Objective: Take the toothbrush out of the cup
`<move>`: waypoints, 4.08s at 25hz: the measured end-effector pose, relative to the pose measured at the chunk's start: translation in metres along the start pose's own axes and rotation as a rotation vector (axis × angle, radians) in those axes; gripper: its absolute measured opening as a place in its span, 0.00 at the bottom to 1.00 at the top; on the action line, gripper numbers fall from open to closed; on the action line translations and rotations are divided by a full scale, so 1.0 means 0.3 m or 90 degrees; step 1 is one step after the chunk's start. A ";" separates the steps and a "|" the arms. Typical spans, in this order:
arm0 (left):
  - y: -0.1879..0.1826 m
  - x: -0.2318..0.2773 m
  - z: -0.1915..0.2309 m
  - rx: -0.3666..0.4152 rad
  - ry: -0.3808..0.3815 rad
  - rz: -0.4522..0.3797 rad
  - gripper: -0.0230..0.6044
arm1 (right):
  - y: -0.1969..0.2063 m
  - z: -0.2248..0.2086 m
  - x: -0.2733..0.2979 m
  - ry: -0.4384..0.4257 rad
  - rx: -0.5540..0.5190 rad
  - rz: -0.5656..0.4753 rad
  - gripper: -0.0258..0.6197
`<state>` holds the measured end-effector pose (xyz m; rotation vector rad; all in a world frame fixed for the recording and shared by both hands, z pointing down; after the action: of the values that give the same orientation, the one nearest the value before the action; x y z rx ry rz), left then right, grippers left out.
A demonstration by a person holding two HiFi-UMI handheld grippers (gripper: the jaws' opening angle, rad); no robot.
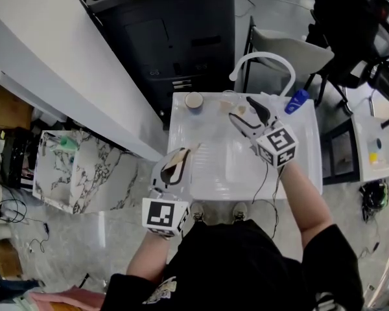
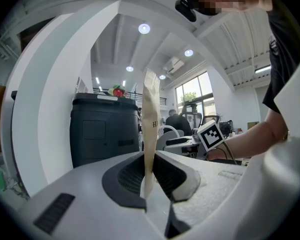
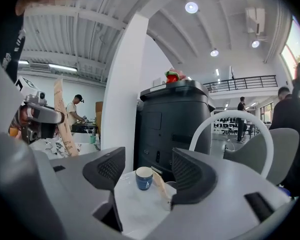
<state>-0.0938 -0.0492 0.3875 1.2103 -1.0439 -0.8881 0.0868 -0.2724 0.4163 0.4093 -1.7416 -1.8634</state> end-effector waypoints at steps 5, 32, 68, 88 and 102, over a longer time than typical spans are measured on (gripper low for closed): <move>0.015 0.000 0.015 -0.003 -0.008 0.007 0.11 | 0.080 -0.009 0.057 -0.008 0.014 0.030 0.49; 0.089 0.053 0.084 -0.033 -0.032 0.062 0.11 | 0.452 -0.087 0.356 -0.023 0.018 0.196 0.41; 0.126 0.074 0.172 -0.049 -0.036 0.083 0.11 | 0.447 -0.090 0.445 0.003 -0.023 0.200 0.09; 0.083 0.034 0.145 -0.025 0.023 0.047 0.11 | 0.198 -0.052 0.273 0.066 -0.008 0.090 0.08; 0.055 0.005 0.150 -0.019 0.066 0.021 0.11 | -0.008 0.032 0.072 0.114 0.021 0.000 0.08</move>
<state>-0.1365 -0.0614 0.4058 1.1984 -0.9623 -0.8038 0.0636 -0.2770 0.4181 0.5719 -1.6534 -1.7424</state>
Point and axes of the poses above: the fingertips, and each gripper's own axes: x forward along the fingers, z to its left, y out of its underside, the point moved 9 cm from there along -x, backward along the fingers, and after that the axes turned 9 degrees about y, right-handed, at the moved point
